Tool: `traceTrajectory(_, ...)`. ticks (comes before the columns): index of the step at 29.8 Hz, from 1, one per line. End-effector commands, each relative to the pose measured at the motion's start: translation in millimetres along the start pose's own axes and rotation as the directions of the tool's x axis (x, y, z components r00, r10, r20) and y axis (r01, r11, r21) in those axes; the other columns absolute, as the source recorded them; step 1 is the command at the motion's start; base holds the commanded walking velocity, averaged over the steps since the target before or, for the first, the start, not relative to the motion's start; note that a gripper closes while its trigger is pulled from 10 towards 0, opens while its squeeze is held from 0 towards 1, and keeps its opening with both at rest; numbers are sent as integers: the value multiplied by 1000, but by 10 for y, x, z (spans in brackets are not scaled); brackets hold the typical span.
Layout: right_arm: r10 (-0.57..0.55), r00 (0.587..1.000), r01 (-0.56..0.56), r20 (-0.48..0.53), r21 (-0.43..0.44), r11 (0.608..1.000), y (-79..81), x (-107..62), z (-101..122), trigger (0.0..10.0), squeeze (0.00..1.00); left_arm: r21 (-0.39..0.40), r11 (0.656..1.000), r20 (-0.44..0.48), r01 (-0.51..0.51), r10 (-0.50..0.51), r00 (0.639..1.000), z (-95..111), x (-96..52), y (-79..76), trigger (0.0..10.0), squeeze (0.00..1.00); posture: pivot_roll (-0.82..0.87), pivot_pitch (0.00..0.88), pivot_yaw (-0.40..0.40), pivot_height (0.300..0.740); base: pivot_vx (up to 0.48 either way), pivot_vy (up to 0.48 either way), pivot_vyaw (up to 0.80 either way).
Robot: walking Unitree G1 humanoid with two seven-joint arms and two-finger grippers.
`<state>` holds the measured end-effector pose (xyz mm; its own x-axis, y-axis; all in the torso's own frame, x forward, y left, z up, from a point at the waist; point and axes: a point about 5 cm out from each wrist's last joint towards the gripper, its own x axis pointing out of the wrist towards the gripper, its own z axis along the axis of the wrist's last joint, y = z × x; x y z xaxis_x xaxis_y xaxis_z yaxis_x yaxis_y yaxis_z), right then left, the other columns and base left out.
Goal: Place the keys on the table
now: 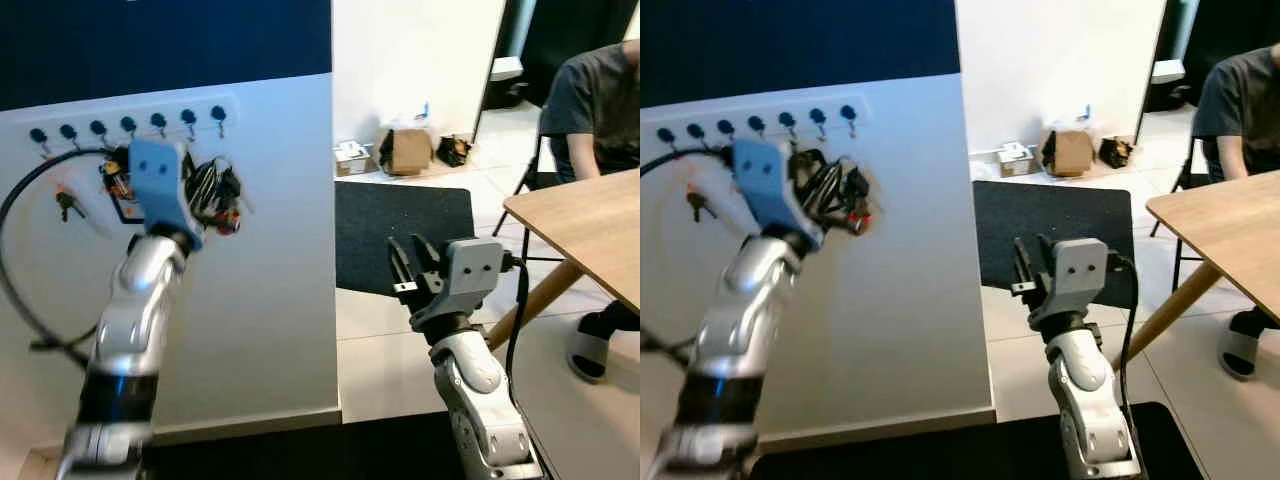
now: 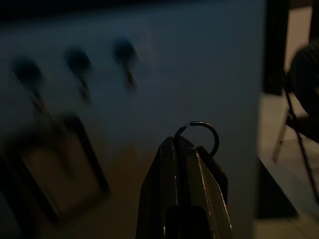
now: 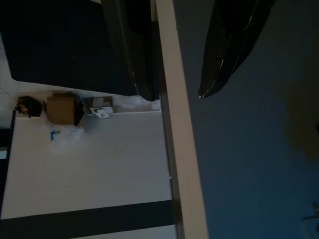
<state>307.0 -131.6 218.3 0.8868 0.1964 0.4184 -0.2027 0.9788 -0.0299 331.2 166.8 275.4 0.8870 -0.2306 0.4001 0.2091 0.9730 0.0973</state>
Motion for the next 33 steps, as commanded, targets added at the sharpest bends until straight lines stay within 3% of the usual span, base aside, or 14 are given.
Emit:
traceTrajectory(1,6,1000,-6,-18,14,1000,15,-29,-43,10000,0,-12,1000,-8,13,-14,1000,-7,-67,-88,10000,0,-2,144,107,740,0,0,0)
traceTrajectory(4,10,999,-10,-39,17,1000,22,-64,-102,10000,0,-30,1000,-71,7,-9,997,-168,-220,-257,10000,0,1,134,98,740,0,0,0)
traceTrajectory(9,10,999,-9,-53,17,1000,26,-92,-139,10000,0,-11,1000,-103,6,-7,995,-236,-263,-310,10000,0,-3,130,96,740,0,0,0)
traceTrajectory(13,-2,995,2,-102,9,1000,22,-219,-268,10000,0,10,1000,-179,11,-9,984,-369,-354,-390,10000,0,-4,128,101,740,0,0,0)
traceTrajectory(17,-15,991,13,-132,-15,1000,3,-301,-344,10000,0,36,999,-208,0,8,978,-464,-403,-378,10000,0,-4,132,104,740,0,0,0)
traceTrajectory(20,-81,980,64,-183,-98,993,-73,-528,-494,10000,0,55,997,-268,-44,57,962,-722,-600,-357,10000,0,-11,144,117,740,0,0,0)
traceTrajectory(24,-98,976,71,-193,-141,987,-96,-593,-529,10000,0,53,996,-303,-66,79,950,-832,-695,-357,10000,0,-12,148,122,740,0,0,0)
traceTrajectory(26,-111,970,71,-216,-184,980,-111,-664,-608,10000,0,58,996,-374,-71,88,923,-1007,-852,-385,10000,0,-9,153,129,740,0,0,0)
traceTrajectory(33,-112,961,61,-254,-202,978,-73,-789,-707,10000,0,95,992,-441,-79,113,890,-1204,-1030,-373,10000,0,-4,161,124,740,0,0,0)
